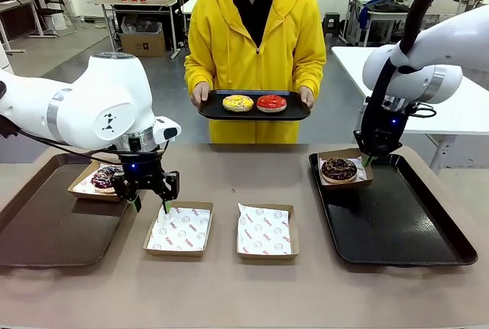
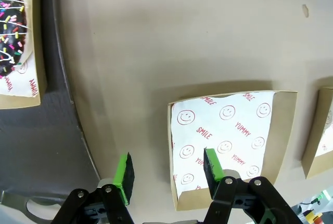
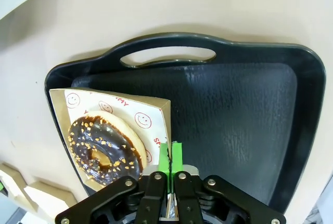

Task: Individually package the donuts and arrange them on the tray.
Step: Place the picked Paper togo box on the Handle tray while simultaneously picking up another Paper togo box from the table with the other hand.

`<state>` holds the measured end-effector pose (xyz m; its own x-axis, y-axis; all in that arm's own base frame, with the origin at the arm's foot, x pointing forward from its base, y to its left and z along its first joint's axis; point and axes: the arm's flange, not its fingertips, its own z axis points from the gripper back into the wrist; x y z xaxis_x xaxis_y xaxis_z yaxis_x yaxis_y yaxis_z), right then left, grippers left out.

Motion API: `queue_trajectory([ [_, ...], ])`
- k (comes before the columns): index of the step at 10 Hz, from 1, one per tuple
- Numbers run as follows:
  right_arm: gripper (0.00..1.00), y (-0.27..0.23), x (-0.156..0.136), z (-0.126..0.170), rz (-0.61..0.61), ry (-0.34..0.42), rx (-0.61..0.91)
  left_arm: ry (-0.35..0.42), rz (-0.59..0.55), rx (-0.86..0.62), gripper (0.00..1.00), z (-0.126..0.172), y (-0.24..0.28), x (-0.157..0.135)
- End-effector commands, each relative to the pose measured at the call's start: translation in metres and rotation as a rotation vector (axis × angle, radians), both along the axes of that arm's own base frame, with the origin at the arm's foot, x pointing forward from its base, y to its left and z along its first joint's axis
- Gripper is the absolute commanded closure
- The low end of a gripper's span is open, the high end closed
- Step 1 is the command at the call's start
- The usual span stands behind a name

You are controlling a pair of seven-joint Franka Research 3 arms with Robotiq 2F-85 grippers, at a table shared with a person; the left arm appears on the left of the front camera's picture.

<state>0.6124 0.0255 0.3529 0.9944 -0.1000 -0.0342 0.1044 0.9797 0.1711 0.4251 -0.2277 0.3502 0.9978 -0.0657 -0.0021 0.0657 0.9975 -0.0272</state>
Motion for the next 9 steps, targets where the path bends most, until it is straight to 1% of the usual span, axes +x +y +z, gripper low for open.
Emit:
queue_trajectory([
  [1, 0.99, 0.004, 0.010, 0.002, -0.020, 0.015, 0.000, 0.000, -0.023, -0.016, 0.29, -0.011, 0.001, 0.002],
  [6, 0.99, 0.001, 0.019, -0.004, -0.023, 0.023, 0.010, 0.033, -0.018, -0.024, 0.29, -0.021, -0.003, 0.006],
  [7, 0.99, 0.000, 0.020, -0.005, -0.006, 0.026, 0.012, 0.040, -0.016, -0.026, 0.54, -0.022, -0.003, 0.007],
  [8, 0.39, -0.001, 0.019, -0.005, -0.005, 0.033, 0.015, 0.051, -0.018, -0.035, 0.89, -0.021, -0.003, 0.007],
  [9, 0.39, -0.002, 0.020, -0.005, -0.010, 0.035, 0.018, 0.053, -0.018, -0.037, 1.00, -0.021, -0.003, 0.008],
])
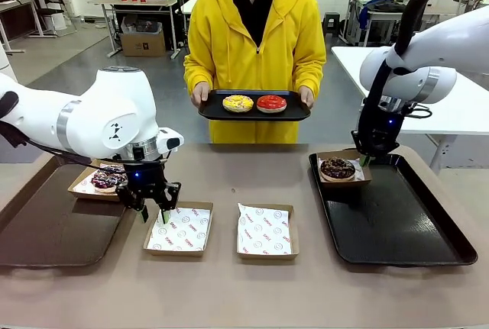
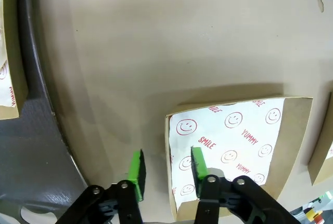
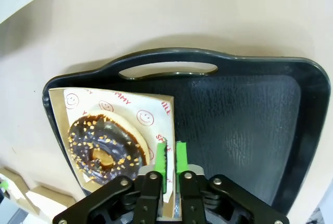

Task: Individually package the donuts and arrange them on the tray.
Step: Place the picked Paper togo box on the Handle tray while simultaneously picking up another Paper togo box from the table with the other hand.

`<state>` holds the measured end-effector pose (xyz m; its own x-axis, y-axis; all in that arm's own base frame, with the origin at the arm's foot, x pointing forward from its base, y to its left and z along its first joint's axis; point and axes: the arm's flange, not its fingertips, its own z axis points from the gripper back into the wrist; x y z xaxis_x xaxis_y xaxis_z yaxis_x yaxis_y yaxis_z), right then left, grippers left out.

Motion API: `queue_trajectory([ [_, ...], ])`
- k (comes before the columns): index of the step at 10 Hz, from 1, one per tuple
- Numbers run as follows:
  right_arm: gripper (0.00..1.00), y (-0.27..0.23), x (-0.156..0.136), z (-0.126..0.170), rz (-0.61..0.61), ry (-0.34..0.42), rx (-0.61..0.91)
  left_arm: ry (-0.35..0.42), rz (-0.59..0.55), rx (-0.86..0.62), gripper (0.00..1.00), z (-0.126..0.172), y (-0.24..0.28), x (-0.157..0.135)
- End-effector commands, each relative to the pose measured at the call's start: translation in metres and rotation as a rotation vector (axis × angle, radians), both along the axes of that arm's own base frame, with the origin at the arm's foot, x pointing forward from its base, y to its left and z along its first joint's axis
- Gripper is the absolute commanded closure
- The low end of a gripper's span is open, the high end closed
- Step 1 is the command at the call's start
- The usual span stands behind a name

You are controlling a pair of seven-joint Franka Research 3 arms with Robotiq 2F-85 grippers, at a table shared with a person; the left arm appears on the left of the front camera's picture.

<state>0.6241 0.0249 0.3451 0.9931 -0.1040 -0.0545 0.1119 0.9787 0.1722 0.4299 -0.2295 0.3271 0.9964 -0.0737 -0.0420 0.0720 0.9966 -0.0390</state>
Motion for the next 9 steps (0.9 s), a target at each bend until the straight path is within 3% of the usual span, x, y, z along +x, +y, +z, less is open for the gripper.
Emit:
queue_trajectory([
  [1, 0.00, -0.002, 0.009, 0.002, -0.009, 0.019, 0.017, 0.018, -0.013, -0.029, 1.00, 0.002, -0.001, 0.003],
  [2, 0.37, -0.003, 0.009, 0.001, -0.010, 0.022, 0.019, 0.023, -0.017, -0.030, 1.00, 0.002, -0.002, 0.004],
  [3, 0.00, -0.003, 0.008, 0.002, -0.012, 0.024, 0.023, 0.024, -0.018, -0.033, 1.00, 0.003, -0.001, 0.003],
  [9, 0.00, -0.009, -0.006, 0.013, -0.001, 0.005, 0.057, 0.036, -0.010, -0.036, 1.00, 0.007, 0.000, 0.004],
])
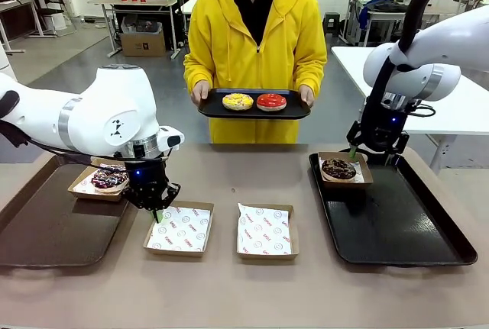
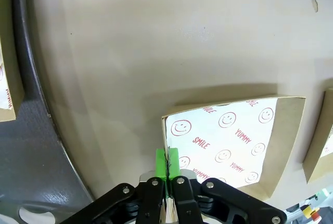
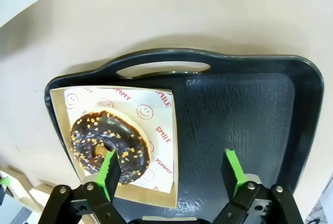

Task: Individually package the donuts and arrange them on the tray.
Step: Place the picked Paper togo box on the Handle tray while simultaneously picking up another Paper togo box from the table with the other hand.

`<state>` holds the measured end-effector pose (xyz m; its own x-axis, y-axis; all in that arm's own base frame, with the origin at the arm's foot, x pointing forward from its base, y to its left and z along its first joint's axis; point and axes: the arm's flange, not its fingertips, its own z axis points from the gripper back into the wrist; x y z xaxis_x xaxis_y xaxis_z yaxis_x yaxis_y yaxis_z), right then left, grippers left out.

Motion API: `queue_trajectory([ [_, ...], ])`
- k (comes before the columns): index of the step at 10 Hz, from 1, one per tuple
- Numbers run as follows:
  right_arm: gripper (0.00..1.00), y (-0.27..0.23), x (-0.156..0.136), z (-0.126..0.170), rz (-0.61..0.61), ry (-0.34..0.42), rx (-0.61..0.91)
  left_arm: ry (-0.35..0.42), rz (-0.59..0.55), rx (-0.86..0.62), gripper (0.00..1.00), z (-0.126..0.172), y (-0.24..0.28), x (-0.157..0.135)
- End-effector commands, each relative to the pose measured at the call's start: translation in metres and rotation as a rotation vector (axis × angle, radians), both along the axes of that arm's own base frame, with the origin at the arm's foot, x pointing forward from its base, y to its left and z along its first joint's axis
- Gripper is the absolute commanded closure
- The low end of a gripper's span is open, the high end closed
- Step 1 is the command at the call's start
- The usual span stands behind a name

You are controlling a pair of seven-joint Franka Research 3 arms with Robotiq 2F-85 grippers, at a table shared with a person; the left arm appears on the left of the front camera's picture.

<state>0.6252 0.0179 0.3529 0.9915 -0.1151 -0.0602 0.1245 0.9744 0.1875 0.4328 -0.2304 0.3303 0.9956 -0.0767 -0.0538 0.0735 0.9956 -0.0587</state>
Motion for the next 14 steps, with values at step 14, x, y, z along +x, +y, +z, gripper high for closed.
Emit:
queue_trajectory([
  [14, 0.00, -0.215, -0.244, 0.043, 0.231, -0.327, 1.135, -0.064, 0.102, 0.093, 1.00, 0.228, 0.022, 0.137],
])
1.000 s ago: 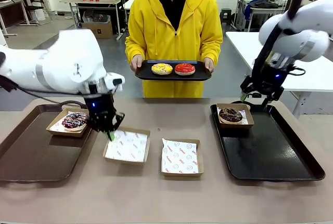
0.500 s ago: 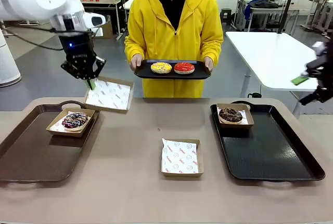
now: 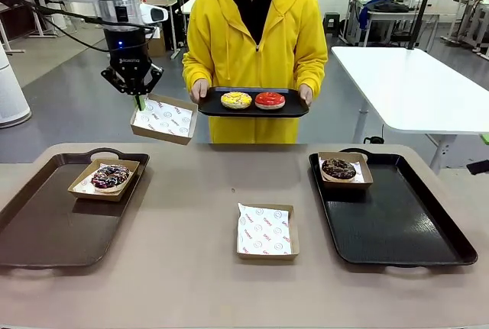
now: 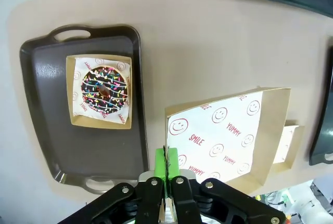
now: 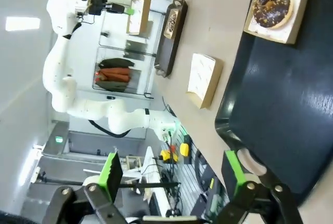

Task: Individually package the donuts and arrange them on the tray.
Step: Place the picked Paper togo box on the Handle tray while simultaneously picking up another Paper togo box from the table with the other hand.

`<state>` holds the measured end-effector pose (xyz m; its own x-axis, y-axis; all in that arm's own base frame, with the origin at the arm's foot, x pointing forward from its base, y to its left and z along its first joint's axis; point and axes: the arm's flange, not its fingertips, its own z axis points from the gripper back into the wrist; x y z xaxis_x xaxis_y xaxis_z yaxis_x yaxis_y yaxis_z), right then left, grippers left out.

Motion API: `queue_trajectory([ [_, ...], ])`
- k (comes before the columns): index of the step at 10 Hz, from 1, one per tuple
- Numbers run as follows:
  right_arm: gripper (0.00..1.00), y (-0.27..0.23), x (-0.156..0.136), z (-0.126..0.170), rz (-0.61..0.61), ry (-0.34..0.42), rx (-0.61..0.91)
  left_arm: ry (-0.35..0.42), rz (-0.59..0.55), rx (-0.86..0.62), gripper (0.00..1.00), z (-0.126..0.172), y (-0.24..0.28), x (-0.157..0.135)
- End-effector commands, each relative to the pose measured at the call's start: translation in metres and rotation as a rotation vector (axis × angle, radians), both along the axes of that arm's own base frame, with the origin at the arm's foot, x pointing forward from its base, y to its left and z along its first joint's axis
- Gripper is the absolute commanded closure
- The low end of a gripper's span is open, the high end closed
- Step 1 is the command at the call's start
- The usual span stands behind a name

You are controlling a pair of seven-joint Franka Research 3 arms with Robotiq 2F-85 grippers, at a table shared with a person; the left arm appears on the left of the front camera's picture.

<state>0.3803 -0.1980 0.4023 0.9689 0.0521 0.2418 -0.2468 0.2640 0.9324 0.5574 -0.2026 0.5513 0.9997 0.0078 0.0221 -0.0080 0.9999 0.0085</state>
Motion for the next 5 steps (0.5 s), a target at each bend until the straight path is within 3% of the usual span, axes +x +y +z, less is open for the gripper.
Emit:
queue_trajectory([
  [1, 0.00, 0.000, 0.002, -0.014, -0.020, -0.005, 0.071, 0.025, 0.030, 0.019, 1.00, 0.002, -0.004, 0.018],
  [5, 0.00, -0.003, -0.004, -0.011, -0.008, 0.013, 0.021, 0.013, 0.002, 0.000, 1.00, -0.003, -0.001, 0.009],
])
